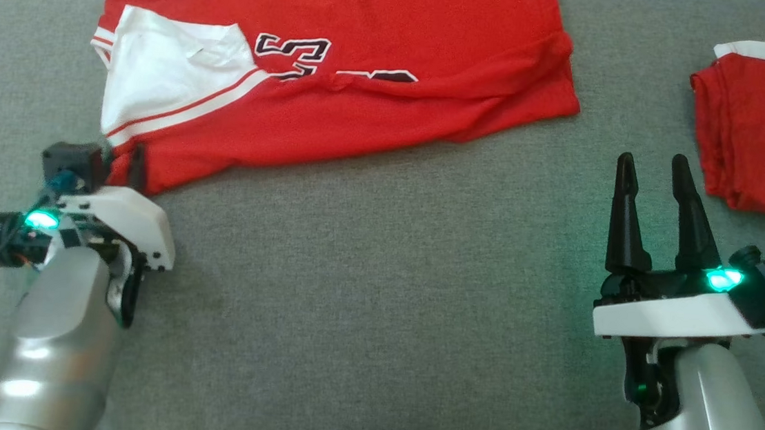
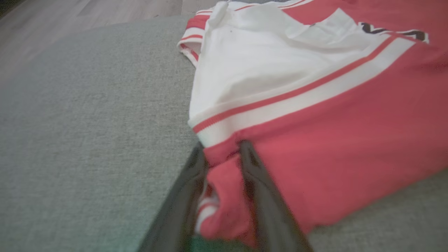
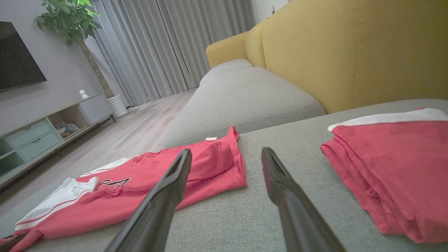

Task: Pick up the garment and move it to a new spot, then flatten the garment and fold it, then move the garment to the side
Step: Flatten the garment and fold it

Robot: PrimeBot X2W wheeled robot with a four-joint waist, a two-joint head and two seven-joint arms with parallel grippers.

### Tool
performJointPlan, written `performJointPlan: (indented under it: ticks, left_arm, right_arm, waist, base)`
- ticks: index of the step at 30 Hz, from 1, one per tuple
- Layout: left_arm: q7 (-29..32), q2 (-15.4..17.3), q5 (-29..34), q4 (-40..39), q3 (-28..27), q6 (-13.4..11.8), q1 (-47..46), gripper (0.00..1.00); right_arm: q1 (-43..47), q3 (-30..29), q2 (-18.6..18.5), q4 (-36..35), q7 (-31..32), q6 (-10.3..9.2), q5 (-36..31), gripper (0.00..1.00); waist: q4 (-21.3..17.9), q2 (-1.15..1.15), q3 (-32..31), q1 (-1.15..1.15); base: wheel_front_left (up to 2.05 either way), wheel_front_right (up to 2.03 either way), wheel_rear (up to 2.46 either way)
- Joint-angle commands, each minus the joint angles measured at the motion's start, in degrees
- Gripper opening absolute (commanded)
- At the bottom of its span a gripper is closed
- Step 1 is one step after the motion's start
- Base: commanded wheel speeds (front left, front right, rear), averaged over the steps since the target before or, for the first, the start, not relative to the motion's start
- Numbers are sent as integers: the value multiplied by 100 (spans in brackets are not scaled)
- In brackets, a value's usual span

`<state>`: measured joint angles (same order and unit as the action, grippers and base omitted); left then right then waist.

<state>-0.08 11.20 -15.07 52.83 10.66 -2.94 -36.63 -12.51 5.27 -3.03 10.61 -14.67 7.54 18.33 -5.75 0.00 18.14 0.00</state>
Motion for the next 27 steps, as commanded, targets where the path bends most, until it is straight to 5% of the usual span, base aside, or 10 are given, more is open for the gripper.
performJointPlan:
  ticks: [1,10,18,27]
  left_arm:
    - [59,202,-36,201,-120,-20,164,0]
    - [-1387,8,-78,-630,-168,21,-8,0]
    - [-1489,-89,169,-2045,-206,185,219,0]
    - [-1491,-333,404,-2489,-80,423,300,0]
  right_arm:
    - [-148,119,15,-205,-32,-5,39,100]
    - [-461,-168,15,644,87,-5,-442,100]
    - [-1720,-733,15,1938,1287,-5,-1090,100]
    - [-2880,-1143,15,3544,2002,-5,-2170,100]
  waist:
    - [18,0,-27,0]
    - [288,0,-237,0]
    - [595,0,-104,0]
    - [888,0,145,0]
  base:
    - [0,0,0]
    - [0,0,0]
    - [0,0,0]
    - [0,0,0]
